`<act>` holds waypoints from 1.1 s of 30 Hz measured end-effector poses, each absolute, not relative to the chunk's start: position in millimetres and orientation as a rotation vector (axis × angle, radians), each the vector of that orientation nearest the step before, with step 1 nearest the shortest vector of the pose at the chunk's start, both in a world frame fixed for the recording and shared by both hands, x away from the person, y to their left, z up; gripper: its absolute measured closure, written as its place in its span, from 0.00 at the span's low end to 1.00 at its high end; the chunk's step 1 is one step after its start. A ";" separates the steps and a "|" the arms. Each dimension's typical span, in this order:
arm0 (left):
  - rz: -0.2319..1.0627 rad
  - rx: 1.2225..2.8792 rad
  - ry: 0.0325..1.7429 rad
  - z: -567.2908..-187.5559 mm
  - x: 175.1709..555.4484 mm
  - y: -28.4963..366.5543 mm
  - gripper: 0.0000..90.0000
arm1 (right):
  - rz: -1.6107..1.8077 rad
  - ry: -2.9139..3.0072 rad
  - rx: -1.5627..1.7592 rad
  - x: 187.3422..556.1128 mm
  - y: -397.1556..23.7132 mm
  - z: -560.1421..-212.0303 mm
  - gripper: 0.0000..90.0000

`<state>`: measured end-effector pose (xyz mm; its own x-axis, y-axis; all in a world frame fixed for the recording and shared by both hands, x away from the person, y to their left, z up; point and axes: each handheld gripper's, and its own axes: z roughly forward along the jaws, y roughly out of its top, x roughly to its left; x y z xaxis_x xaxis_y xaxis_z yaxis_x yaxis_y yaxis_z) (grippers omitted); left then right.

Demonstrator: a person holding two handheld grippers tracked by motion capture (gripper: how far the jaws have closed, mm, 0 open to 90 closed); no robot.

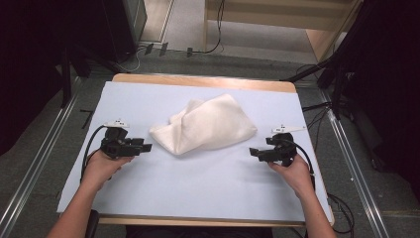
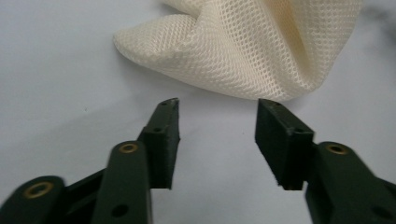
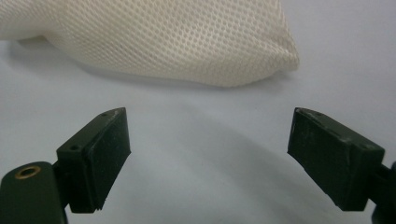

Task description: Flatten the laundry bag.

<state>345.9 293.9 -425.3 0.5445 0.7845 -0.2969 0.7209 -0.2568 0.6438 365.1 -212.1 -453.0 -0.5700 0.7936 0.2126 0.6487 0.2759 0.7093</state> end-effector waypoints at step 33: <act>0.048 2.037 1.162 -420.3 357.1 288.5 0.71 | 1.209 2.293 1.258 341.9 -225.8 -444.5 0.42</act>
